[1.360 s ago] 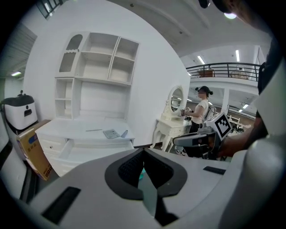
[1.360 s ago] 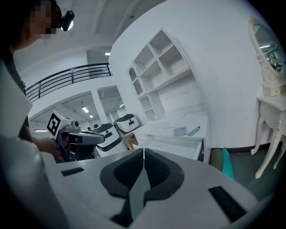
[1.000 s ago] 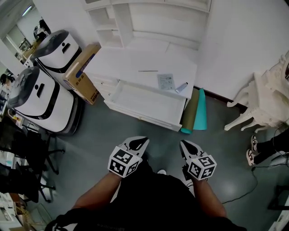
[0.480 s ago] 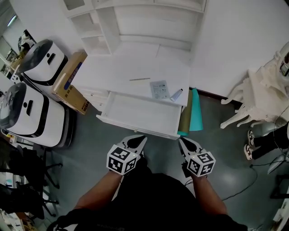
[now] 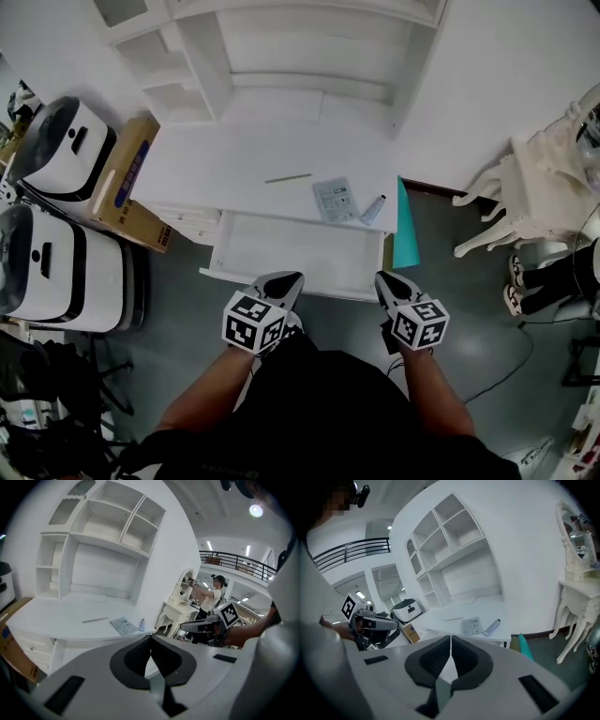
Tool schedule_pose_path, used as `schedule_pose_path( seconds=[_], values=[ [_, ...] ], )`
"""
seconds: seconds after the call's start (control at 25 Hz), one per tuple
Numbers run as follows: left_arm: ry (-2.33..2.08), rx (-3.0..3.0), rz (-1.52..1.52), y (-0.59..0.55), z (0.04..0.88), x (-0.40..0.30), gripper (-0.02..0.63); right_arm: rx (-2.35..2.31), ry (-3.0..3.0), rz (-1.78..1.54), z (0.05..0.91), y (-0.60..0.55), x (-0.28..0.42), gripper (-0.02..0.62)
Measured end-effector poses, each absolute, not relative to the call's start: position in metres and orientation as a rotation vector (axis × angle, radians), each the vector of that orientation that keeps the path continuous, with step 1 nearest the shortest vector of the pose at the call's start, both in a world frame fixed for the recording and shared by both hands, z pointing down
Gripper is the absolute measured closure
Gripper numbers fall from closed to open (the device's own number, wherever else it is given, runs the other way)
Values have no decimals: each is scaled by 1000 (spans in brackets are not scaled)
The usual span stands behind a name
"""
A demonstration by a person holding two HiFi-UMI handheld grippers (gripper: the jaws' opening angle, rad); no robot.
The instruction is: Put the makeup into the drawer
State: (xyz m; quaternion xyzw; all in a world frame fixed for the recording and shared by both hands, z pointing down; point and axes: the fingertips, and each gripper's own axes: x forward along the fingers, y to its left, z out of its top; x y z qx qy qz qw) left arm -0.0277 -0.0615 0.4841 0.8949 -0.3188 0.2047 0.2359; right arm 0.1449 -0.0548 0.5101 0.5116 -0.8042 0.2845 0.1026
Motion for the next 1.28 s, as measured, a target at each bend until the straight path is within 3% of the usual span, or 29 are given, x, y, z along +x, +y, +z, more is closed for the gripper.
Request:
schedule_pose_path(
  seconds=[0.56, 1.28],
  values=[
    [-764, 2490, 656, -132, 513, -71, 595, 1655, -2159, 808, 547, -140, 139, 566],
    [-1044, 2330, 648, -173, 532, -73, 595, 1621, -1981, 858, 632, -257, 215, 565]
  ],
)
